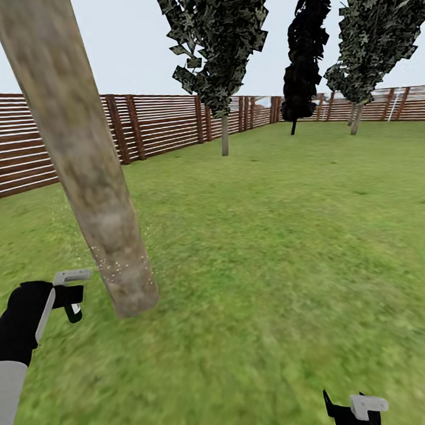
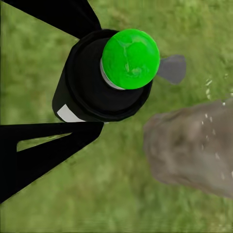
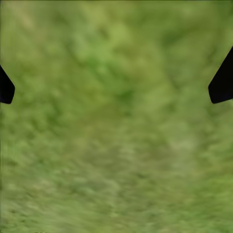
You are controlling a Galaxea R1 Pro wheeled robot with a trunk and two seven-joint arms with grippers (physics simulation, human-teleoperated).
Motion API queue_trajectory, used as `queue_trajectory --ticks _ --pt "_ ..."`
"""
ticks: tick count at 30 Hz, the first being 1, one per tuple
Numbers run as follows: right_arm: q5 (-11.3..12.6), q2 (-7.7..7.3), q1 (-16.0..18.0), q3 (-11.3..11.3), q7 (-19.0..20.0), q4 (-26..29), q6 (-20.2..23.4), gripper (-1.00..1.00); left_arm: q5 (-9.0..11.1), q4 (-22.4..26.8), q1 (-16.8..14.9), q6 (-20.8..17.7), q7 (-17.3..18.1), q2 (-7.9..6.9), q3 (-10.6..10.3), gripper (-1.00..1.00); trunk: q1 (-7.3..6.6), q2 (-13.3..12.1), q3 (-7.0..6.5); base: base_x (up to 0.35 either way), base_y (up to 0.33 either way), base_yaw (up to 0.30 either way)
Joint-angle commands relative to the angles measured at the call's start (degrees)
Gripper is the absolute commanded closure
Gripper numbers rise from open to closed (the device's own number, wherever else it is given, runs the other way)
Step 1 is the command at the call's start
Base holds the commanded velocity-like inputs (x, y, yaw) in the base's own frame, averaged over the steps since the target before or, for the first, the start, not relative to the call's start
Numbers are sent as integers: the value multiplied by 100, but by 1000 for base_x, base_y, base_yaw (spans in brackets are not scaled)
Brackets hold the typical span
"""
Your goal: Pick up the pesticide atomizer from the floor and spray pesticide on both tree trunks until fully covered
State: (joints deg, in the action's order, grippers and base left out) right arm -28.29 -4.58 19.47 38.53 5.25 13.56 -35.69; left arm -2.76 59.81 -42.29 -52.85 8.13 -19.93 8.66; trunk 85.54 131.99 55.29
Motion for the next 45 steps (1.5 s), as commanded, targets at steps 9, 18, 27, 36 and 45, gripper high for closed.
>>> queue_trajectory --ticks 9,18,27,36,45 --pt "-1 -5 4 50 55 -3 -20 -100 5 4 -148 -269 57 -309 -14 100 -1 2 5 -1 -51 99" --pt "-1 -14 4 50 55 -3 -22 -100 -10 1 -138 -270 20 -309 -20 100 -1 2 5 0 -267 0" --pt "-1 -8 4 50 55 -3 -21 -100 -14 -4 -140 -261 -1 -318 -14 100 -1 2 5 143 -230 0" --pt "-1 -8 4 50 55 -3 -23 -100 -23 -5 -140 -257 -4 -318 -6 100 -1 2 5 194 -212 71" --pt "-1 -8 4 50 55 -3 -21 -100 -23 -9 -140 -252 -6 -318 12 100 -1 2 5 146 -238 172"
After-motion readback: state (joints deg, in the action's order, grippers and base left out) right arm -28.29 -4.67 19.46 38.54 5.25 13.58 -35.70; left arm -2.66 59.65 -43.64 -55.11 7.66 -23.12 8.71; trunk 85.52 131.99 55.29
